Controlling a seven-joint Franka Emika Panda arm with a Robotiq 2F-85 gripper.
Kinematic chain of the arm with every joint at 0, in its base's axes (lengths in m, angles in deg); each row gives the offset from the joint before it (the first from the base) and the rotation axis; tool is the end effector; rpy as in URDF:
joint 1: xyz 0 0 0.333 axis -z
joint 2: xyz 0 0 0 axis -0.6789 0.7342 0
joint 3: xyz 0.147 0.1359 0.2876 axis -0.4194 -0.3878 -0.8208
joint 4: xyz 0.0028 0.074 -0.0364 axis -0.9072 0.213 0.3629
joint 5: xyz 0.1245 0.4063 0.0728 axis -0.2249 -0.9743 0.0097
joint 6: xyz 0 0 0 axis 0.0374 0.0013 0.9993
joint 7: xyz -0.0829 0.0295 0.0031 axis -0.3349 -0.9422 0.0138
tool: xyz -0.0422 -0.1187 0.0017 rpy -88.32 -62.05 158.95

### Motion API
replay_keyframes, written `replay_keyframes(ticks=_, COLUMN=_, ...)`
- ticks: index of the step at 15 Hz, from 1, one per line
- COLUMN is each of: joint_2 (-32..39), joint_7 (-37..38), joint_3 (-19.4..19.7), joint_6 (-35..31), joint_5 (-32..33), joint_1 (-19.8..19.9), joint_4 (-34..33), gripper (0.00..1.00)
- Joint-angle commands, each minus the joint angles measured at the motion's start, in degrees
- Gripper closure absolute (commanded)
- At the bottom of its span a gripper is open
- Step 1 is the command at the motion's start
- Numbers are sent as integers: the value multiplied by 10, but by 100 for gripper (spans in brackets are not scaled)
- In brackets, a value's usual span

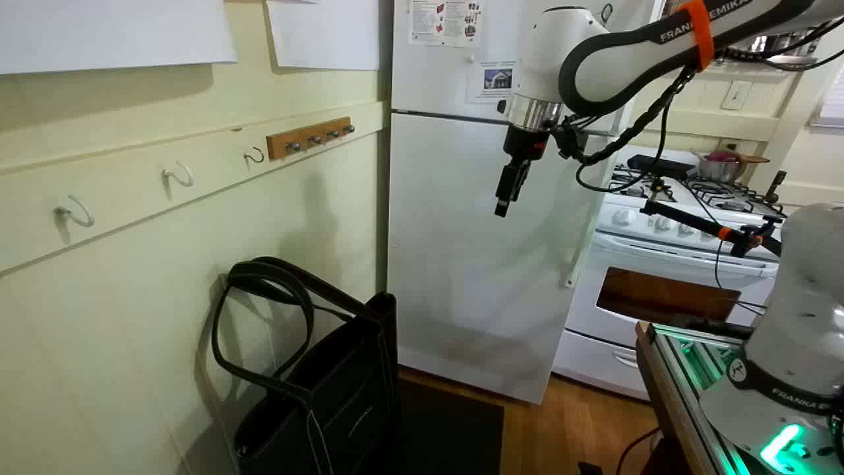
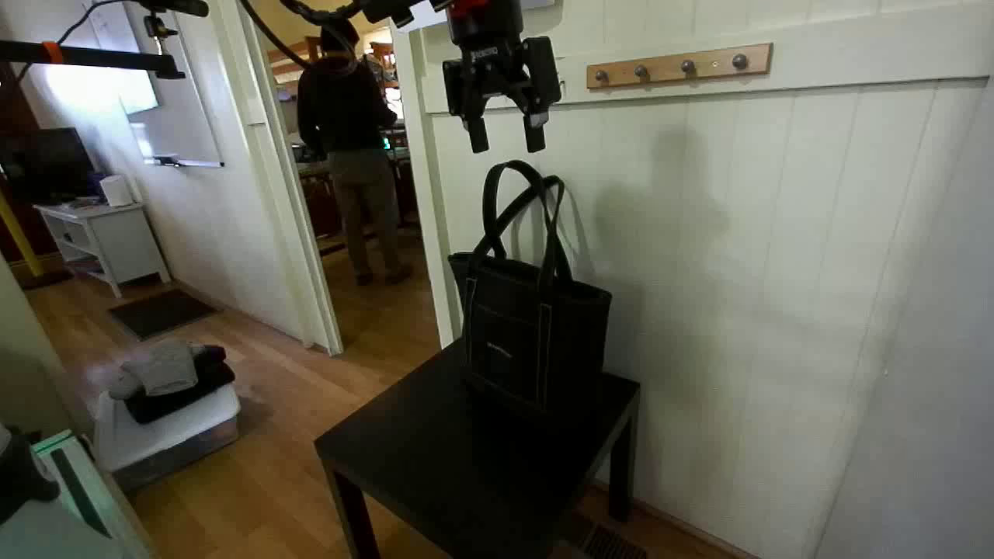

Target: Put the bag on the hanger

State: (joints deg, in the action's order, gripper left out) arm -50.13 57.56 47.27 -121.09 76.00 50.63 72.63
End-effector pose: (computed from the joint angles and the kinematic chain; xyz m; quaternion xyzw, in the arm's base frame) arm 0.4806 -0.1409 0.4412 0.9935 -0.0883 0.0649 0.0303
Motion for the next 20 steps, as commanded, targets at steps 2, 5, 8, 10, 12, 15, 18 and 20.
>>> replay_keyframes(ticks=2, joint_2=0, joint_7=0, joint_3=0, joint_6=1, joint_5=0, joint_1=1, joint_4=-1, gripper=0)
replay_keyframes(ticks=5, joint_2=0, joint_7=0, joint_3=0, joint_6=1, joint_5=0, joint_1=1, joint_4=-1, gripper=0)
replay_keyframes(ticks=8, joint_2=0, joint_7=0, joint_3=0, joint_6=1, joint_5=0, joint_1=1, joint_4=-1, gripper=0)
replay_keyframes(ticks=10, joint_2=0, joint_7=0, joint_3=0, joint_6=1, joint_5=0, joint_1=1, joint_4=-1, gripper=0)
replay_keyframes(ticks=12, joint_2=0, joint_7=0, joint_3=0, joint_6=1, joint_5=0, joint_1=1, joint_4=-1, gripper=0)
replay_keyframes(ticks=15, joint_2=0, joint_7=0, joint_3=0, joint_6=1, joint_5=0, joint_1=1, joint_4=-1, gripper=0)
replay_keyframes(ticks=18, joint_2=32, joint_7=-15, joint_3=0, joint_6=-11, joint_5=-23, joint_1=-12, joint_4=-5, gripper=0)
replay_keyframes(ticks=20, joint_2=59, joint_7=-47, joint_3=2, joint_6=-39, joint_5=-60, joint_1=-27, joint_4=-3, gripper=0)
